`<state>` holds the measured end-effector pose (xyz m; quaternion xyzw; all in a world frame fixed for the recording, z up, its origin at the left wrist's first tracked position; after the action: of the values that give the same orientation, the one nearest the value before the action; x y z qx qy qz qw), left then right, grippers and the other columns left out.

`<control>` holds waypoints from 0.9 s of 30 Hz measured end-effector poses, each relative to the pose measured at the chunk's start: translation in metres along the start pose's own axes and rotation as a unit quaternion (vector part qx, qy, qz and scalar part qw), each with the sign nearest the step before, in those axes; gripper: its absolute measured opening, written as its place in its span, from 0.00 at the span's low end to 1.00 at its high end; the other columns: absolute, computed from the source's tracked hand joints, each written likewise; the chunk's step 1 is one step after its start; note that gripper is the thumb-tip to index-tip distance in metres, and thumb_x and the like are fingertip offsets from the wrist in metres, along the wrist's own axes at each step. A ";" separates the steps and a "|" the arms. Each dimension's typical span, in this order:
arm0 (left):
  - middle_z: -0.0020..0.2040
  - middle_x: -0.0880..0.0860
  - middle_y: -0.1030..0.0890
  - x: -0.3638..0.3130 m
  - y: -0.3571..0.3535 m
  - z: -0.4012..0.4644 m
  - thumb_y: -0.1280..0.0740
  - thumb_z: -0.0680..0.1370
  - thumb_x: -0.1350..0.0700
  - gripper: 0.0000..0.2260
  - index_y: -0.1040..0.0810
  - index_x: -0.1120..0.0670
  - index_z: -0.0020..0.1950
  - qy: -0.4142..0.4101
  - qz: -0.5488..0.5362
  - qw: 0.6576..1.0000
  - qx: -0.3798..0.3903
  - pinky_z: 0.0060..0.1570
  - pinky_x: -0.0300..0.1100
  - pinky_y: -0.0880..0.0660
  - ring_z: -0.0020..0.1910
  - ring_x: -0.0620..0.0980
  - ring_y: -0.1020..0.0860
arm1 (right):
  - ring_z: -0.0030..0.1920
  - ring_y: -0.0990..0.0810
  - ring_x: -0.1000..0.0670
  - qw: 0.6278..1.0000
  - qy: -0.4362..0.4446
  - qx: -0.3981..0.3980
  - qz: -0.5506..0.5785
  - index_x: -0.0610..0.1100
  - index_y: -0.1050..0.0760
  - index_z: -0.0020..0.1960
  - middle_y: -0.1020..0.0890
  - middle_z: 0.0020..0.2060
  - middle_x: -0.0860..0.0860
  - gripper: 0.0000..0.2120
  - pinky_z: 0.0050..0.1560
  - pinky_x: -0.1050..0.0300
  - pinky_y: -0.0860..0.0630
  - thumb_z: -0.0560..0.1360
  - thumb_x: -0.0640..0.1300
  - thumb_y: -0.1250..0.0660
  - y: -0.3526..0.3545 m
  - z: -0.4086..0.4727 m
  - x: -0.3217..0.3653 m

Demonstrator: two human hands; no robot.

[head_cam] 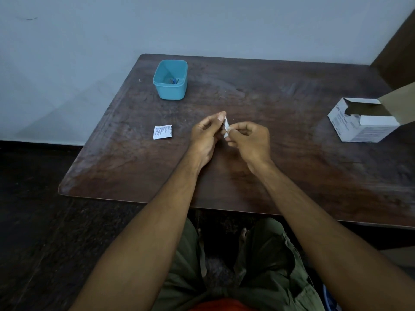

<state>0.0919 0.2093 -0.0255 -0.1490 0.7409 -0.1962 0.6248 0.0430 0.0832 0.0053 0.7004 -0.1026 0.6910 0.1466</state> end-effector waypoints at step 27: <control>0.41 0.58 0.17 -0.040 0.045 0.003 0.32 0.76 0.68 0.04 0.19 0.63 0.48 -0.017 0.069 0.990 -0.118 0.41 0.38 0.19 0.37 0.48 0.17 | 0.34 0.17 0.53 0.995 -0.033 -0.003 0.092 0.43 0.20 0.42 0.15 0.35 0.48 0.05 0.35 0.63 0.21 0.73 0.35 0.30 -0.017 0.029 0.014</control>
<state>0.1028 0.2671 -0.0127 -0.1738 0.7565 -0.0612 0.6275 0.0767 0.0903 0.0184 0.7102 -0.1737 0.6774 0.0806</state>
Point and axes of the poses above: each hand's wrist, its own z-axis towards the middle knuckle, its own y-axis out of the back of the hand, x = y × z, the point moved 10 cm from there along z, towards the middle knuckle
